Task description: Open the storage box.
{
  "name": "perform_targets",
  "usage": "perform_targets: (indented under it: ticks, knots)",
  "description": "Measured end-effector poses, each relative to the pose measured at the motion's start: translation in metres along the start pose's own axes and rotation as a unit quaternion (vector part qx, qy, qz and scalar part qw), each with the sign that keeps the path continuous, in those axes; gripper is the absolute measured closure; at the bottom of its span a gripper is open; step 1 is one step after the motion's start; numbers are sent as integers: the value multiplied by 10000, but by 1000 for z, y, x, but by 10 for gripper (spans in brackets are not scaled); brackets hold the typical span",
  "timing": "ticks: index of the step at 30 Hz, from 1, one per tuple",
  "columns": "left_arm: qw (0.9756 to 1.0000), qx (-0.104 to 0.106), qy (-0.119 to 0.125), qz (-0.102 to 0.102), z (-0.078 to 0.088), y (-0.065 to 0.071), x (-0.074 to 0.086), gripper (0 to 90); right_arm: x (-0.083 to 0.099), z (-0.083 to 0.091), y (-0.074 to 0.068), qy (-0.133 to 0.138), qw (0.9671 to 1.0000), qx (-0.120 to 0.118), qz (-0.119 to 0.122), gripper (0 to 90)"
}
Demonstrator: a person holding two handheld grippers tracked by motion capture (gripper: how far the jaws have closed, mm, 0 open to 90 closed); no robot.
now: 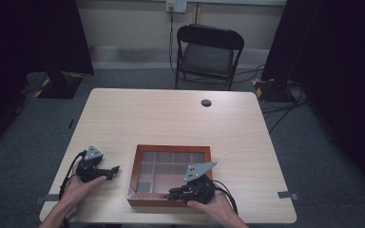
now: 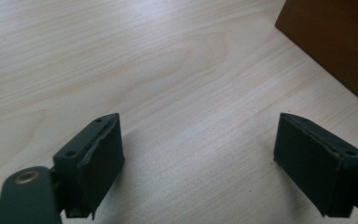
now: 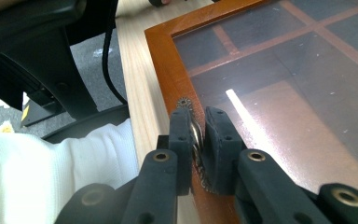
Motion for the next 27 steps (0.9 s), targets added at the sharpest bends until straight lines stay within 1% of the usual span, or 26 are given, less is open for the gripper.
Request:
perform_targets:
  ticks: [1,3,5,6,7,9,11,13,16,17,19,20,21,23,25,26,27]
  knots:
    - [10000,21,4,10,0,0,0,153,0,1,0,17,10000,3,-17,823]
    - [10000,25,-48,-39,1,1,0,157,-1,2,0,60,10000,2,-44,823]
    - [10000,76,-35,-3,1,2,0,159,-2,2,0,53,10000,-18,-70,823]
    - [10000,49,-36,-37,2,3,-1,160,-3,3,0,53,10000,-21,-81,824]
    - [9999,56,13,-84,3,3,-2,160,-3,3,0,46,9999,-23,-94,824]
    - [9998,141,128,-70,6,5,-5,162,-4,4,0,55,9999,-32,-93,824]
    - [9988,354,281,-188,8,10,-8,161,-7,7,1,115,9999,-64,-77,825]
    - [9983,396,358,-254,10,15,-10,162,-10,10,2,107,9999,-90,-89,825]
    - [9974,487,382,-366,11,22,-12,162,-13,13,2,85,9999,-92,-71,826]
    - [9968,517,426,-425,12,23,-13,161,-14,13,2,81,9999,-106,-62,827]
    - [9963,556,520,-397,14,25,-15,161,-16,14,2,31,9999,-106,-63,828]
    - [9961,584,574,-341,16,26,-17,161,-18,14,2,39,9999,-112,-52,829]
    - [9956,668,593,-275,17,27,-18,161,-20,16,3,53,9999,-131,-58,830]
    - [9944,763,686,-248,19,29,-20,164,-24,18,3,61,9999,-146,-66,831]
    - [9935,796,771,-269,22,33,-22,169,-27,20,4,26,9998,-179,-89,831]
    - [9927,845,818,-259,23,35,-23,169,-29,21,5,-17,9998,-188,-92,831]
    - [9925,852,834,-289,24,37,-24,169,-31,22,5,-58,9998,-194,-83,831]
Point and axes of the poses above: each handheld gripper's, and its own axes: z roughly backward along the jaws, x roughly out of its underside, y roughly to its right, the point moved 6 cm from there along -z, roughly forward along the jaws, and after that the axes turned 6 degrees about z, right-handed, at the moved point
